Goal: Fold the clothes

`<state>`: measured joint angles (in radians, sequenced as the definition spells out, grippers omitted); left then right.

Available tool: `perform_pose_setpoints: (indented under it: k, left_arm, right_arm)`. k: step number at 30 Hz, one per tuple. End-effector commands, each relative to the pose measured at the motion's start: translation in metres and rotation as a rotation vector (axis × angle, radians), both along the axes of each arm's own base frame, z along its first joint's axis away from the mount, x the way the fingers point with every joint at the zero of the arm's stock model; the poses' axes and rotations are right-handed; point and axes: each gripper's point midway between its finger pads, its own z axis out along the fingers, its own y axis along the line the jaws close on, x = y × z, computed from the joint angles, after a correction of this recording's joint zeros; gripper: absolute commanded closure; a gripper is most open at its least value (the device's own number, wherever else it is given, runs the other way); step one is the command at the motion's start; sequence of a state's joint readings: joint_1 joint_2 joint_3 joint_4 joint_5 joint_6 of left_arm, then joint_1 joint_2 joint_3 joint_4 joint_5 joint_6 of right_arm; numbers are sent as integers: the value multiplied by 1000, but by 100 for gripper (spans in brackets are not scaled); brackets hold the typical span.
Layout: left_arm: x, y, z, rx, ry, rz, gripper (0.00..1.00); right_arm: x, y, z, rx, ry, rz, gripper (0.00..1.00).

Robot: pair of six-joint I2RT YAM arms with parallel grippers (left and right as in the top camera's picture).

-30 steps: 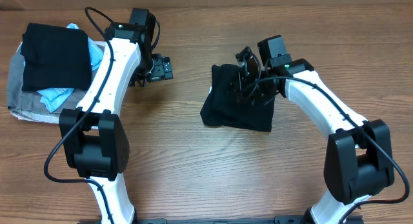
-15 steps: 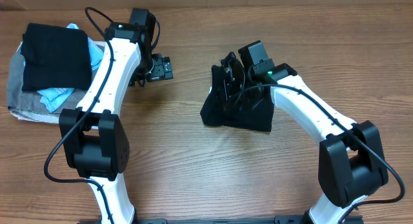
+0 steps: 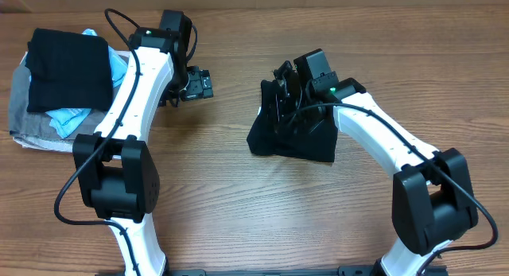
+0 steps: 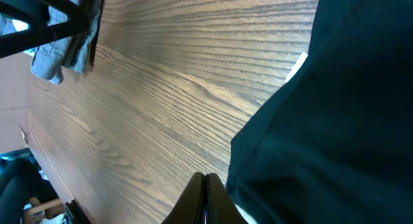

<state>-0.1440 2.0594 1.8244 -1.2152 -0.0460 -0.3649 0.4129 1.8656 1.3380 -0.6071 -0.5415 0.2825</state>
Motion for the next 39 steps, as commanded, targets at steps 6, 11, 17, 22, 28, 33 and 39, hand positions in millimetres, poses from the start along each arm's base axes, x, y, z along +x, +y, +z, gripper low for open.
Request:
perform_pose_setpoints:
  k: [6,11,17,22,28,33,39]
  left_arm:
    - [-1,1,0,5,-1,10,0]
    - [-1,1,0,5,-1,10,0]
    - [-1,1,0,5,-1,10,0]
    - [-1,1,0,5,-1,10,0]
    - [-1,1,0,5,-1,10,0]
    - [-1,1,0,5,-1,10,0]
    - [-1,1,0,5,-1,10,0]
  right_arm:
    - [-13,-2,-52,3,95,-6,96]
    - [-15,-3,-78,13,112,-37,96]
    - [-20,-5,-100,2,148,-47,96]
    - [-9,11,-52,128,68,29,96]
    - [29,3,40,221,-143,5,96]
    - [59,-27,52,199,-209,-88,96]
    - [77,-50,24,158,-172,-173,96]
